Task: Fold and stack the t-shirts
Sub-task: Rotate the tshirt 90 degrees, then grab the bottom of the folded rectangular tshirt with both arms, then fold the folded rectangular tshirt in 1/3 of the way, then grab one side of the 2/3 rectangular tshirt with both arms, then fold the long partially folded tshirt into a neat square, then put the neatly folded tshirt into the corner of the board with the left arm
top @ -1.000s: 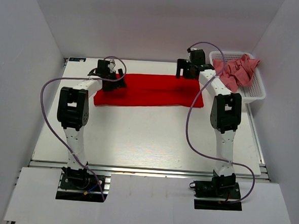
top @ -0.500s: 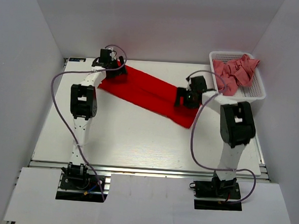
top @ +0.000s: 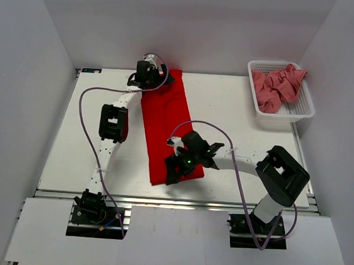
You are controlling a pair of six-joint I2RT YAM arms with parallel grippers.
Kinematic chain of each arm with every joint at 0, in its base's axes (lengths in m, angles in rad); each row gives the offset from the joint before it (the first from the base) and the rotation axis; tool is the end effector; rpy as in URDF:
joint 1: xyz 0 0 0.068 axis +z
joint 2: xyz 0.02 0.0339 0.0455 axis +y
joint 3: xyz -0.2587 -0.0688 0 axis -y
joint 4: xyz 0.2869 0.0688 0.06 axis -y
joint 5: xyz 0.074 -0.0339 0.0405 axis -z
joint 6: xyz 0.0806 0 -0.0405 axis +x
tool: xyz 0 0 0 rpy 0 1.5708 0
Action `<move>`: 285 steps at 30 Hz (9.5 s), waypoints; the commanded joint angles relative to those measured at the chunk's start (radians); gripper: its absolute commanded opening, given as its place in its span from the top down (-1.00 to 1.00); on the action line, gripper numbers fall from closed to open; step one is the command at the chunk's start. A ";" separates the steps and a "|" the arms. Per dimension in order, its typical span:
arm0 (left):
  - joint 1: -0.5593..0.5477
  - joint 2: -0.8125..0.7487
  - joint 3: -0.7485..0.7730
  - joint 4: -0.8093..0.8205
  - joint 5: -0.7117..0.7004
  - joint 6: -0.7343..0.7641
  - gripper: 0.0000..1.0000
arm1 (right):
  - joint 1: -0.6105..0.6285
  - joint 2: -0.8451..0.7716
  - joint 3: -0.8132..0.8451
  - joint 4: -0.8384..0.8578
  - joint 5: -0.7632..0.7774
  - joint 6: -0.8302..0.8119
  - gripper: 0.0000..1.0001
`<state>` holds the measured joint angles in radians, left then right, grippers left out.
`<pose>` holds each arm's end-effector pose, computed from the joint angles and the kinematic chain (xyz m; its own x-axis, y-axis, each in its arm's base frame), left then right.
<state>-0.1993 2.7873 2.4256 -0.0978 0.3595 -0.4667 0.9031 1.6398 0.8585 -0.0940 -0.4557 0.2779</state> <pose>0.6670 -0.1636 0.0916 -0.6107 -0.3063 -0.7302 0.2459 0.8032 -0.5426 0.2059 0.3185 0.0998 -0.6985 -0.4880 -0.5235 -0.7156 0.4871 0.5007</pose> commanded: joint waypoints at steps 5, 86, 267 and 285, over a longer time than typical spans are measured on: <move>-0.040 0.078 -0.031 -0.039 -0.016 -0.064 -0.99 | 0.111 0.098 0.204 -0.024 -0.092 -0.156 -0.80; -0.235 -1.390 -1.418 -0.322 -0.392 -0.090 1.00 | -0.131 -0.037 0.273 0.000 0.769 0.077 1.00; -0.055 -0.747 -1.022 -0.348 -0.497 0.270 1.00 | -0.530 -0.081 0.252 -0.176 0.192 0.049 -0.81; 0.238 -0.278 -0.146 -0.496 -0.761 0.640 1.00 | -0.533 0.021 0.411 -0.228 0.247 0.023 -0.81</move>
<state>0.0051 2.4691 2.1750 -0.5842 -0.3851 0.0761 0.3733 1.6520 1.2030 -0.3141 -0.2302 0.3233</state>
